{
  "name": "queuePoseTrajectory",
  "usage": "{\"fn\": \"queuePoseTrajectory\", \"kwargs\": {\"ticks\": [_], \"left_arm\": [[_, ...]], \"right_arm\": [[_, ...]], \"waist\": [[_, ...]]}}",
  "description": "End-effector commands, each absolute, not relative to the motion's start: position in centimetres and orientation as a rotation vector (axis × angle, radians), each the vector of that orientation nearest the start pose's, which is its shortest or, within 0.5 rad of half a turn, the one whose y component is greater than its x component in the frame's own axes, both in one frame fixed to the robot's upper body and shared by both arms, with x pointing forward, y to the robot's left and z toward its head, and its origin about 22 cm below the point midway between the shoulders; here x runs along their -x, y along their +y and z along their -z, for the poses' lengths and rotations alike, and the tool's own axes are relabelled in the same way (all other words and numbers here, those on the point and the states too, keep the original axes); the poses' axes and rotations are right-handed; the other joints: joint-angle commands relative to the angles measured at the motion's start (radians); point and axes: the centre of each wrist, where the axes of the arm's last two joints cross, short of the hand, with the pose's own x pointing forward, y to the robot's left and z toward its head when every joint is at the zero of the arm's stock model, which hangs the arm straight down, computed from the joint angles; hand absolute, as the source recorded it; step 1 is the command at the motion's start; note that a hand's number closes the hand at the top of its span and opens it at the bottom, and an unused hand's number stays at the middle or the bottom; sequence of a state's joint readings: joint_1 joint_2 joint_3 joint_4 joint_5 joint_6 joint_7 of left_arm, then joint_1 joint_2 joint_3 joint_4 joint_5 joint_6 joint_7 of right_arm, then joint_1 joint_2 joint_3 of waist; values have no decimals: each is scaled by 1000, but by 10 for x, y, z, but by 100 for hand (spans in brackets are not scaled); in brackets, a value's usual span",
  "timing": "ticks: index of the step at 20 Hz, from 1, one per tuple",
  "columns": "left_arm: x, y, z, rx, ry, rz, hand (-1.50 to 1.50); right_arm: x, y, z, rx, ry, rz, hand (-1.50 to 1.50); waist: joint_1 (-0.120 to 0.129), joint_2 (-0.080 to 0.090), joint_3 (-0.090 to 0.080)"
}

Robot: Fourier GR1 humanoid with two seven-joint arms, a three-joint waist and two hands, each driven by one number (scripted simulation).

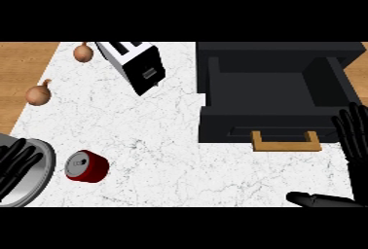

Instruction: Pick up the can, place it into the drawer and close the drawer

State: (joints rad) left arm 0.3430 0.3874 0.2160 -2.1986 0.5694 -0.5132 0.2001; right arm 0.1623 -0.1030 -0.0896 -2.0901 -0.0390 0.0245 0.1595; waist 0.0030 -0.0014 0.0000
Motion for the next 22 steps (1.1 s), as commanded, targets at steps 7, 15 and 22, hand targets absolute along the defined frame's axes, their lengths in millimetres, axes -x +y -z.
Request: {"fn": "queuePoseTrajectory", "kwargs": {"ticks": [7, 15, 22], "left_arm": [[-145, 348, -107, 258, -1656, 367, -150], [-156, 348, -74, 279, -1621, 367, -150], [-180, 344, -48, 220, -1628, 362, -150]], "right_arm": [[-156, -277, -94, 164, -1792, -5, -150], [-184, -278, -78, 164, -1766, -14, -150], [-162, -299, -82, 176, -1786, -7, -150]], "waist": [[-3, 0, 0], [2, 1, 0], [-4, 1, 0]]}}
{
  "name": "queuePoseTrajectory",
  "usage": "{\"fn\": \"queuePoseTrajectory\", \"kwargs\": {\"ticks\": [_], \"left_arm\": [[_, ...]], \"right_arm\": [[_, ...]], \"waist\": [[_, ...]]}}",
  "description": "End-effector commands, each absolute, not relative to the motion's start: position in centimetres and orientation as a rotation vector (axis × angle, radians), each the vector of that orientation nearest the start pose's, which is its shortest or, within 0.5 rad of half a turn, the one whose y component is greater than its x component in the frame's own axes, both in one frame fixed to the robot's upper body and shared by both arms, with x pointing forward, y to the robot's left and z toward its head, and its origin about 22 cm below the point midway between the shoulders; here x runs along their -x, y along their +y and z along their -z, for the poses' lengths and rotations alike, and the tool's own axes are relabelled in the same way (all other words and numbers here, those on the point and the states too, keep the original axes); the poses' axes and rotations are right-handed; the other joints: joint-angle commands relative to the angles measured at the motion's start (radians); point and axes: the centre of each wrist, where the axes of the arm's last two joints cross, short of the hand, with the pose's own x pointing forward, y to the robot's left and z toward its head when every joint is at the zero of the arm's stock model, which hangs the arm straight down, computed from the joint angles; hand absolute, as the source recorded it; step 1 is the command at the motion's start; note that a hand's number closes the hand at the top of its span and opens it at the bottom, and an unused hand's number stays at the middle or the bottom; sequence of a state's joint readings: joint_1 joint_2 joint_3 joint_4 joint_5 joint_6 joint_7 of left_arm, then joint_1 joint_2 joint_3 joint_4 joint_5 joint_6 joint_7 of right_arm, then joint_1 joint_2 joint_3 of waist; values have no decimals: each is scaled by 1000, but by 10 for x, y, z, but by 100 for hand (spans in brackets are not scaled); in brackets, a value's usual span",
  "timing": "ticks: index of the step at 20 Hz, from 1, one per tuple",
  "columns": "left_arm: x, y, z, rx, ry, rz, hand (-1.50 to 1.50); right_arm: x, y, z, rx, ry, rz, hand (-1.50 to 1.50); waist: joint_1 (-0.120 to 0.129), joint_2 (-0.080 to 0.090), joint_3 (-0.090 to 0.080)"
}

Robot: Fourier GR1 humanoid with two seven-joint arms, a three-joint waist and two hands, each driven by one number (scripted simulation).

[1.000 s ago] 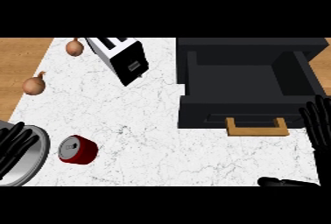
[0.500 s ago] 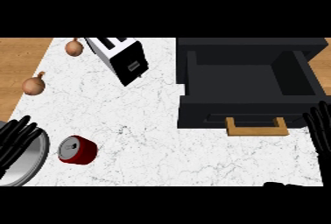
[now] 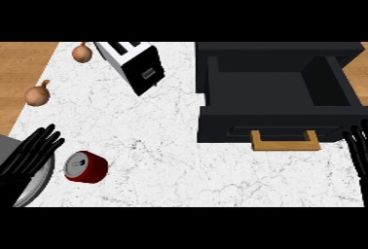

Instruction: Pick up the can, place it into the drawer and close the drawer

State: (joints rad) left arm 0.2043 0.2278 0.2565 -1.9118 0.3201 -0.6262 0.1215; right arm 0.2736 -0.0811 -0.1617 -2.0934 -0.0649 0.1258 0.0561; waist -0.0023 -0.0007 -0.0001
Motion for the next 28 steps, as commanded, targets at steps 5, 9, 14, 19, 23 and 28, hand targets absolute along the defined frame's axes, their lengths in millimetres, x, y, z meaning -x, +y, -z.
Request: {"fn": "queuePoseTrajectory", "kwargs": {"ticks": [5, 9, 14, 19, 23, 28], "left_arm": [[-187, 352, -41, 219, -1622, 342, -150], [-180, 339, -7, 204, -1597, 352, -150], [-203, 352, 8, 180, -1606, 330, -150], [-191, 382, 20, 147, -1595, 333, -150], [-202, 378, 29, 147, -1596, 339, -150], [-194, 386, 60, 156, -1572, 343, -150]], "right_arm": [[-172, -298, -62, 163, -1778, -30, -150], [-166, -294, -94, 162, -1774, -5, -150], [-172, -304, -72, 167, -1775, -21, -150], [-160, -304, -68, 155, -1792, -20, -150], [-163, -286, -68, 187, -1791, -32, -150], [-176, -294, -67, 183, -1786, -1, -150]], "waist": [[2, 0, 0], [2, 0, 0], [0, 1, 0], [-1, 0, 0], [0, 0, 0], [0, 1, 0]]}}
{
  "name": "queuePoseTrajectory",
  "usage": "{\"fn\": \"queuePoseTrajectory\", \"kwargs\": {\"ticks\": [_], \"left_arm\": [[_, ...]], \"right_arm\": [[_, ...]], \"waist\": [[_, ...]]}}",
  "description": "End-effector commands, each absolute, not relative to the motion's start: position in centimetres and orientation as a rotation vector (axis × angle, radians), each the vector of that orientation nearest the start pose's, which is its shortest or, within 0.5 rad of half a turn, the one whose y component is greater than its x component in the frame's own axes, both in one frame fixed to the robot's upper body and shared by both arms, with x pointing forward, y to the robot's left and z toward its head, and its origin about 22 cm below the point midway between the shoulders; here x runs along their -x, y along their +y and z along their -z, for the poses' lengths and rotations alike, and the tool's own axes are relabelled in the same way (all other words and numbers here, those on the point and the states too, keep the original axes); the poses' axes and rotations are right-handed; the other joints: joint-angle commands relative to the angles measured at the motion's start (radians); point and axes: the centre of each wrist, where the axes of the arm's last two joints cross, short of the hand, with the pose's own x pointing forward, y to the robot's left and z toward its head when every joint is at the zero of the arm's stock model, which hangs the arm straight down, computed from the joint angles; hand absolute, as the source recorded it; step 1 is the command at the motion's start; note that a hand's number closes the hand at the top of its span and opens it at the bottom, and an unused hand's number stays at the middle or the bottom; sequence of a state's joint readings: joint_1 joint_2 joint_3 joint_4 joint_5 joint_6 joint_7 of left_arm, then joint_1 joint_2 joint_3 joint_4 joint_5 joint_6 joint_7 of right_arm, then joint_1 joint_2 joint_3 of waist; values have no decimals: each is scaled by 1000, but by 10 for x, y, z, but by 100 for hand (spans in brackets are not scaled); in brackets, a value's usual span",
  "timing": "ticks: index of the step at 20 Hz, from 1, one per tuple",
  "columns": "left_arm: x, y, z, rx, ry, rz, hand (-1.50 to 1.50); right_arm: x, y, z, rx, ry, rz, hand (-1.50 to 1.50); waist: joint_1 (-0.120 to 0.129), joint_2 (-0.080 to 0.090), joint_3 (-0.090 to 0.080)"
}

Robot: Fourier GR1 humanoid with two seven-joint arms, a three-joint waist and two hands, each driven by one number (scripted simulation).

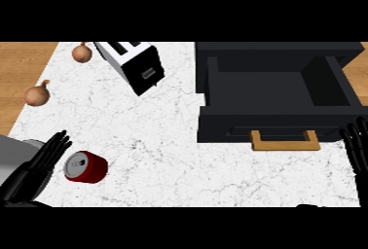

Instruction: Pick up the can, place it into the drawer and close the drawer

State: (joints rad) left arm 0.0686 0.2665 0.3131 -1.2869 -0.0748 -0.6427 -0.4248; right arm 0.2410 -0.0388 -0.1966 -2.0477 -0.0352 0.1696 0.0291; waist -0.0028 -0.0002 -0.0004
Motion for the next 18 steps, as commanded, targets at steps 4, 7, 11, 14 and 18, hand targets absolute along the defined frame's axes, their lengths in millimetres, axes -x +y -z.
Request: {"fn": "queuePoseTrajectory", "kwargs": {"ticks": [4, 7, 11, 14, 18], "left_arm": [[-209, 402, 54, 158, -1555, 343, -150], [-186, 389, 66, 153, -1549, 340, -150], [-208, 396, 78, 134, -1564, 302, -150], [-202, 408, 92, 131, -1520, 280, -150], [-204, 405, 82, 157, -1530, 318, -150]], "right_arm": [[-176, -292, -77, 175, -1805, -11, -150], [-165, -294, -81, 182, -1793, -20, -150], [-162, -297, -72, 193, -1794, 1, -150], [-147, -292, -81, 178, -1794, -26, -150], [-177, -293, -93, 187, -1799, -22, -150]], "waist": [[0, 0, 0], [2, -1, 0], [-1, 0, 0], [-5, 0, 0], [4, 0, 0]]}}
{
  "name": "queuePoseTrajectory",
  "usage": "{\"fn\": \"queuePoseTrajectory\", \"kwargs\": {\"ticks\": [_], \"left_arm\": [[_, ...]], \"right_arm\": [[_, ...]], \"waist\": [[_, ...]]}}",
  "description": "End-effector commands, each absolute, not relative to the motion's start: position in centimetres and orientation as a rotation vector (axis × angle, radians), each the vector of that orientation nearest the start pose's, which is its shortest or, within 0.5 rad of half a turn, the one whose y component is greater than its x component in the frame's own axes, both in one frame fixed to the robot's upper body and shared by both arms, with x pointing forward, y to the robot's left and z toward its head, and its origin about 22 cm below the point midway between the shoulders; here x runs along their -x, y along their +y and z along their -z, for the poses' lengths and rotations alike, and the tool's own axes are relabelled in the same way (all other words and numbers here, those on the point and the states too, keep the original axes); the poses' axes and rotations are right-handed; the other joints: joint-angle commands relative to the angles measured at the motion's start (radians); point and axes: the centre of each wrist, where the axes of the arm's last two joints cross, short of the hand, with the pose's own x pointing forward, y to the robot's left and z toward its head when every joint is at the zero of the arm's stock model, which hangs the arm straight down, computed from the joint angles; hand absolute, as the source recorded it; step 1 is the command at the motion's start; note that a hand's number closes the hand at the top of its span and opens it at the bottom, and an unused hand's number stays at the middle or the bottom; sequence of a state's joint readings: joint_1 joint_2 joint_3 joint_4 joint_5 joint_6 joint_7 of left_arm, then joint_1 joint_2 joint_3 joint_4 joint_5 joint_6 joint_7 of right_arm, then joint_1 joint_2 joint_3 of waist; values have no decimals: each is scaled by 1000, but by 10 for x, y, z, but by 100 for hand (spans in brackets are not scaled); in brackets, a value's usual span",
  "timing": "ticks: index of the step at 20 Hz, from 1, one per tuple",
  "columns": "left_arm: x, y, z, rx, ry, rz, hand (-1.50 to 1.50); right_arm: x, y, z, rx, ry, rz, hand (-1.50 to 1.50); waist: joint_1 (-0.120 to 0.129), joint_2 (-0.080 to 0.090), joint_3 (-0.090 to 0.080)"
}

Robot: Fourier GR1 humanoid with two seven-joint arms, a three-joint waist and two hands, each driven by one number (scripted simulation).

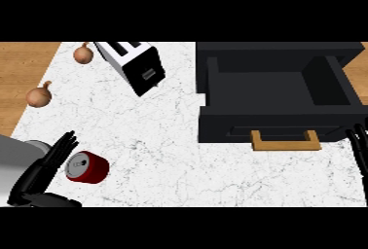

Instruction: Pick up the can, place it into the drawer and close the drawer

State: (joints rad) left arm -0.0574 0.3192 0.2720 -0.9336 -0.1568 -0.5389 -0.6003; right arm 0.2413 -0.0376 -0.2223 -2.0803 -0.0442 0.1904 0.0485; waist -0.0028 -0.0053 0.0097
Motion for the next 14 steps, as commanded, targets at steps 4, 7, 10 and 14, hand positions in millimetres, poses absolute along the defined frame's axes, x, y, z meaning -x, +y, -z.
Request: {"fn": "queuePoseTrajectory", "kwargs": {"ticks": [4, 7, 10, 14], "left_arm": [[-218, 385, 101, 145, -1541, 309, -150], [-225, 386, 88, 128, -1515, 313, -150], [-237, 376, 84, 168, -1522, 307, -150], [-238, 374, 106, 151, -1508, 300, -150]], "right_arm": [[-150, -309, -70, 184, -1810, 8, -150], [-146, -288, -77, 190, -1782, -9, -150], [-164, -293, -85, 189, -1817, -13, -150], [-178, -290, -87, 171, -1803, -4, -150]], "waist": [[-6, 6, -10], [-2, 5, -10], [1, 4, -9], [-2, 6, -10]]}}
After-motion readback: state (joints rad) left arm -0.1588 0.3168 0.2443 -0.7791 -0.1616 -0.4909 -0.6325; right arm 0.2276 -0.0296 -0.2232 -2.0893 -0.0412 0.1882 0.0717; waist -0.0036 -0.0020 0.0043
